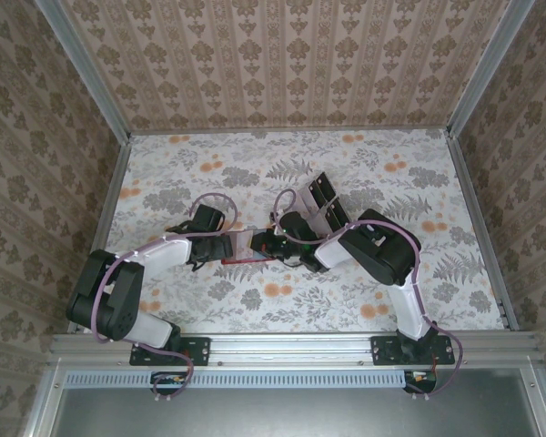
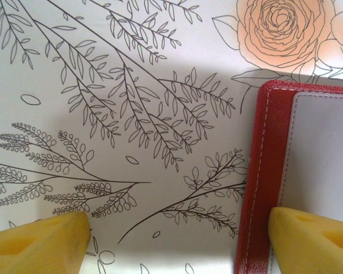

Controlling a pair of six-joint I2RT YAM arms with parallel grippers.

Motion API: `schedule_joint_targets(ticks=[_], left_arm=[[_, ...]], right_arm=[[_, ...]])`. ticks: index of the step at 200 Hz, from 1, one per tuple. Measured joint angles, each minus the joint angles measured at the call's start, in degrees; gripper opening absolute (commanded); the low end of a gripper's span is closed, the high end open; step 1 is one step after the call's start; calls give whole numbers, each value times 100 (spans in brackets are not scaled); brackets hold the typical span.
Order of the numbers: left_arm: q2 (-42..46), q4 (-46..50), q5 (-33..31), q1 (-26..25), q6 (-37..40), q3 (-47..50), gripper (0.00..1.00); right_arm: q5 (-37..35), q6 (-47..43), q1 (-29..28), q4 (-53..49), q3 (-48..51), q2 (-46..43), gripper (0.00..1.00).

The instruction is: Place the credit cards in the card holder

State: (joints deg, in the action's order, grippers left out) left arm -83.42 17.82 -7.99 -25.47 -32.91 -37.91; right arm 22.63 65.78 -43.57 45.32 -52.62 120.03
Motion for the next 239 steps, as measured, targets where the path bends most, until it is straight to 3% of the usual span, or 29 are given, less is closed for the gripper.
schedule_joint_targets(ticks=[45,91,115,188,222,239], left_arm=[[-2,-2,2,0,0,0,83],[-2,-4,2,0,-2,0,83],[-2,-7,0,0,0,0,83],[33,7,39,0,-4,0,83],[234,11,264,127,-4,2,86],[393,9,334,262,-4,2,87]], right_arm=[[83,-186,-22,-354,-197,-74,33],[101,-494,-50,-1102,-426,-334,57],[37,-702,-57,-1661,-531,-516,65],[-334,-1502,-57,-3659,-1045,-855,65],[-627,-1849,-57,-4518,-1386,-898,52],[-758,-1971,-55,-4881,-1572,-896,39]])
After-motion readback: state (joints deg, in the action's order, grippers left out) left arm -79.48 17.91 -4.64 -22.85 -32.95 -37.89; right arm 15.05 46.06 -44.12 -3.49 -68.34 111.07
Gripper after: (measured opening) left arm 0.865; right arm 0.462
